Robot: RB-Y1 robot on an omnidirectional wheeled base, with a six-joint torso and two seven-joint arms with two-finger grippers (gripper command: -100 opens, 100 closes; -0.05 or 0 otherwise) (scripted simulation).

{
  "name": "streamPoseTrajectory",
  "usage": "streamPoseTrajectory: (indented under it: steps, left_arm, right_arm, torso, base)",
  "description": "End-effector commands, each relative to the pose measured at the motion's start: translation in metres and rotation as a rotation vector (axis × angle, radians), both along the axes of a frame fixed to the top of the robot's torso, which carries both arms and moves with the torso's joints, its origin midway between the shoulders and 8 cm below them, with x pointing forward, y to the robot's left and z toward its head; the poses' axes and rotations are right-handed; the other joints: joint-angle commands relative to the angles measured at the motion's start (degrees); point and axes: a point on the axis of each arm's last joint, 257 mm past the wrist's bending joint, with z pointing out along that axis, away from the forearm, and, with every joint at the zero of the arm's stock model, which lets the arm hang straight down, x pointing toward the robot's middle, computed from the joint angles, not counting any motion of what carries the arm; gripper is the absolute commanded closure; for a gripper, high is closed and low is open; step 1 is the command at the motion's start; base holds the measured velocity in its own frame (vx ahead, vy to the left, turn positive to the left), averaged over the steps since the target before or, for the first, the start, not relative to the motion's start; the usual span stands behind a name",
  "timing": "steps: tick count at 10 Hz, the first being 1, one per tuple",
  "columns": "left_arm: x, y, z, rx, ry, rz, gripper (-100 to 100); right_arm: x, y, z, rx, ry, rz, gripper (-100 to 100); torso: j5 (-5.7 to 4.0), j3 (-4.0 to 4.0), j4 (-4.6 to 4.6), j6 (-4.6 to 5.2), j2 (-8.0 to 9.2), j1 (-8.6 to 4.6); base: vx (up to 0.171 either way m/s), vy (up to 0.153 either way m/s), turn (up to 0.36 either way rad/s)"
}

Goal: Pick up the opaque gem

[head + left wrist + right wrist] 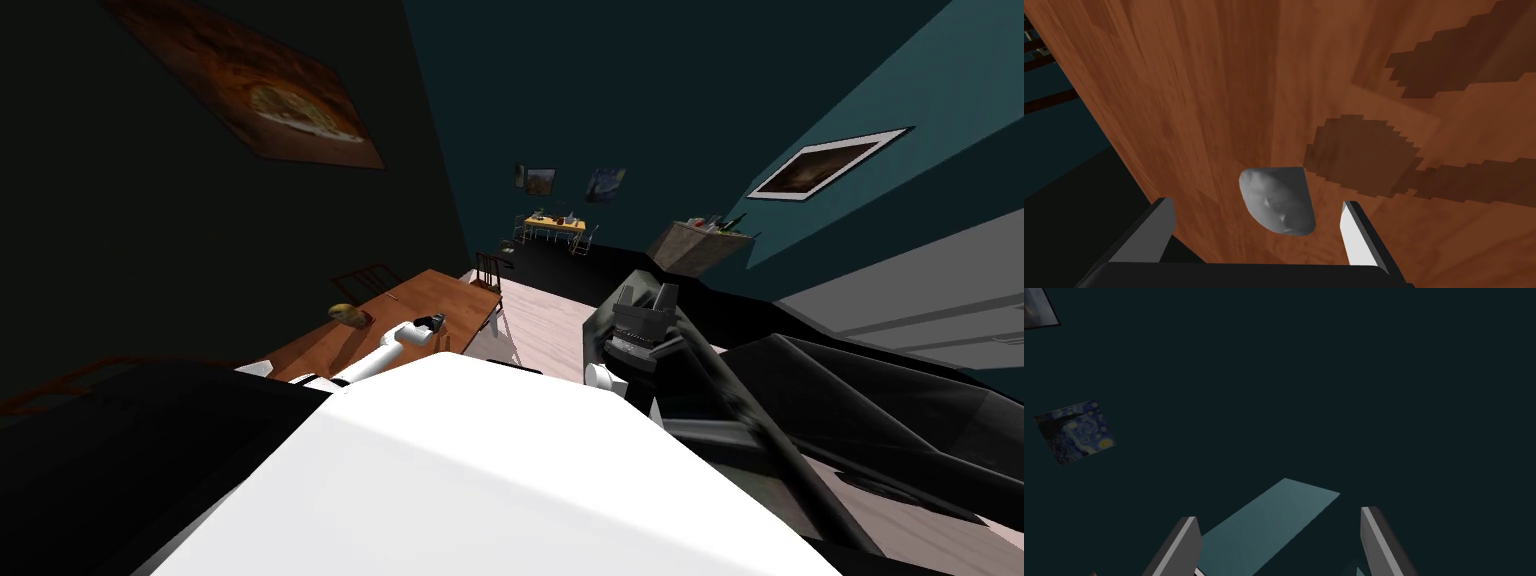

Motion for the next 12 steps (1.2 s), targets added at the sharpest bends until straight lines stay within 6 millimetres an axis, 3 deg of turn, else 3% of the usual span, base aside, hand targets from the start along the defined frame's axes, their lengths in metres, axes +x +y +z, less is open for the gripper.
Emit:
streamPoseTrajectory:
  steps: [1,2,3,7,8,9,12]
  left_arm:
    - [-0.001,-0.002,-0.007,0.001,-0.004,0.004,-100]
    - [0.0,-0.002,-0.005,0.001,-0.002,0.002,-100]
    - [0.0,-0.002,-0.005,0.001,-0.004,0.002,100]
    - [0.001,-0.002,-0.004,0.0,-0.006,0.001,100]
    - [0.001,-0.002,-0.004,0.0,-0.006,0.002,0]
    - [0.0,-0.001,0.0,0.0,-0.002,-0.001,100]
    - [0.001,-0.002,0.006,0.0,-0.001,-0.006,100]
  right_arm:
    - [0.0,0.0,0.0,0.0,0.0,0.0,0]
    - [0.0,0.0,0.0,0.0,0.0,0.0,0]
    - [0.0,0.0,0.0,0.0,0.0,0.0,0]
    - [0.0,0.0,0.0,0.0,0.0,0.0,0]
    - [0.0,0.0,0.0,0.0,0.0,0.0,0]
    - [0.0,0.0,0.0,0.0,0.0,0.0,0]
    - [0.0,0.0,0.0,0.0,0.0,0.0,0]
  torso:
    - [0.0,0.0,0.0,0.0,0.0,0.0]
    - [0.01,-0.01,-0.01,0.0,-0.02,0.02]
    - [-0.01,0.01,0.0,-0.01,0.03,-0.05]
    - [-0.04,0.03,-0.01,-0.02,0.07,-0.14]
    - [-0.04,0.03,-0.01,-0.02,0.08,-0.14]
    - [-0.04,0.03,-0.01,-0.02,0.08,-0.14]
    - [-0.09,0.11,0.01,-0.06,0.23,-0.31]
  base:
    - [0.037,0.039,-0.034]
    - [0.016,0.017,-0.007]
    - [0.0,0.0,0.0]
    - [0.001,0.0,-0.003]
    - [0.0,0.0,0.0]
    - [-0.022,-0.019,0.043]
    - [-0.027,-0.03,0.033]
